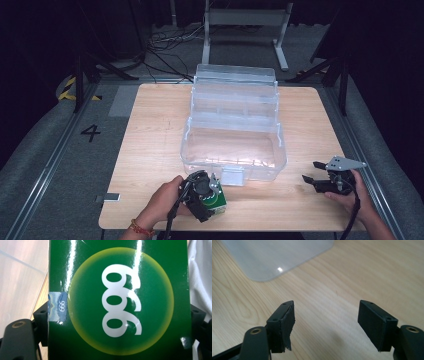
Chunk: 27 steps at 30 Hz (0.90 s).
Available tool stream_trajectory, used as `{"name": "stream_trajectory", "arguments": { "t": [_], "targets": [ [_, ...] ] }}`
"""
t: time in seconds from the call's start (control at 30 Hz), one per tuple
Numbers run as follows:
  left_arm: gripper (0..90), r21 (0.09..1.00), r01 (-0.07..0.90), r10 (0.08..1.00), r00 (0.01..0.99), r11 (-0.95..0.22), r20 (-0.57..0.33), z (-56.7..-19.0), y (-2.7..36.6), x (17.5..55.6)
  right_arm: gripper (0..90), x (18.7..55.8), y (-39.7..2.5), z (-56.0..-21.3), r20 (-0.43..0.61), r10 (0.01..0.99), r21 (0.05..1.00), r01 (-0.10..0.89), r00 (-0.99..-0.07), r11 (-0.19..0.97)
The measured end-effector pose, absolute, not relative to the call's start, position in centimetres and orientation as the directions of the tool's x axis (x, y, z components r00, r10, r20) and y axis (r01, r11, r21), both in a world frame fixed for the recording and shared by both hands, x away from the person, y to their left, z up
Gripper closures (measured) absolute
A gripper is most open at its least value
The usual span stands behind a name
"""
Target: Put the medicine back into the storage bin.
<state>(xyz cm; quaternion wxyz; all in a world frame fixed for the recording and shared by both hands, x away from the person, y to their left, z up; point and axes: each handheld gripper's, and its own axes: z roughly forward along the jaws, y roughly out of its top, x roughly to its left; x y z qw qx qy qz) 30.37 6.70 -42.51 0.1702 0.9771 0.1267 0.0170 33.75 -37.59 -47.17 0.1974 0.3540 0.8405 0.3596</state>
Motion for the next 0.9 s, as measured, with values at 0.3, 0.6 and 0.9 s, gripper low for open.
{"name": "stream_trajectory", "arguments": {
  "t": [0.3,0.6,0.9],
  "targets": [
    [16.0,0.355,0.196,0.206,0.979,-0.914,-0.011,-41.5,6.6,30.2,30.8,34.2,-38.5,-48.6,-0.011,0.746,0.749,0.489,-0.665,0.447],
    [16.1,0.397,0.158,0.176,0.984,-0.904,0.009,-39.5,7.0,30.1,28.6,34.3,-38.6,-48.7,0.002,0.754,0.752,0.499,-0.656,0.432],
    [16.1,0.422,0.124,0.141,0.990,-0.898,0.009,-37.6,7.5,29.2,28.5,34.4,-38.6,-48.7,0.005,0.756,0.751,0.502,-0.654,0.429]
  ]
}}
